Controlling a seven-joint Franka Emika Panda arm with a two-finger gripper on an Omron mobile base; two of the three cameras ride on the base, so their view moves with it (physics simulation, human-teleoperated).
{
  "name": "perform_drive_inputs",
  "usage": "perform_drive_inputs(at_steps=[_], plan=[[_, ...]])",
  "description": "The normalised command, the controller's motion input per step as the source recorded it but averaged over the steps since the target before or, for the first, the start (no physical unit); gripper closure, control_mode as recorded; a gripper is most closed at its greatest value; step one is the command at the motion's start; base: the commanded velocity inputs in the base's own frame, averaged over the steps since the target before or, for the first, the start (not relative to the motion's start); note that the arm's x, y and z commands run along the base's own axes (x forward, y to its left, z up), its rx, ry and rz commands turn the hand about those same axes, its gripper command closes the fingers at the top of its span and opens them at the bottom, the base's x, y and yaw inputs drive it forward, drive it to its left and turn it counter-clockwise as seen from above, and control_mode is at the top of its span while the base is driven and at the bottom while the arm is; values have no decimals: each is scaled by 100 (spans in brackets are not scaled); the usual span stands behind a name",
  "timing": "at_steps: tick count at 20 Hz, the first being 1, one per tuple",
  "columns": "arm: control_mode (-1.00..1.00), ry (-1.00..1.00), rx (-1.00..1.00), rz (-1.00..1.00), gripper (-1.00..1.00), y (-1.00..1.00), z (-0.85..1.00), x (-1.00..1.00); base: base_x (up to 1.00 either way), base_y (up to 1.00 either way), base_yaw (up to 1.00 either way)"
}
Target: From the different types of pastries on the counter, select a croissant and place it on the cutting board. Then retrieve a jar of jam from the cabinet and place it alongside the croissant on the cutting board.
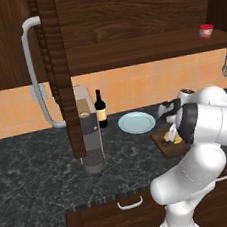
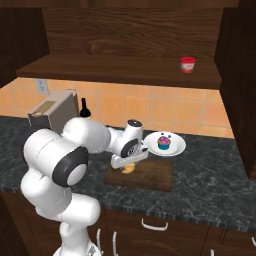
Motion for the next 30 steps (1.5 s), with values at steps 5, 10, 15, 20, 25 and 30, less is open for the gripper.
perform_drive_inputs(at_steps=[5, 10, 15, 20, 25, 30], plan=[[-100, -1, 0, 0, -100, 0, 86, -28, 0, 0, 0], [-100, -19, -2, -1, -100, 0, 63, -18, 0, 0, 0], [-100, -24, -3, -19, -100, -1, 87, -21, 0, 0, 0], [-100, -8, -4, -31, -100, -4, 94, -37, 0, 0, 0], [-100, -1, -1, -36, -100, -17, 81, -66, 0, 0, 0], [-100, -8, 0, -26, -100, -11, 95, -67, 0, 0, 0]])
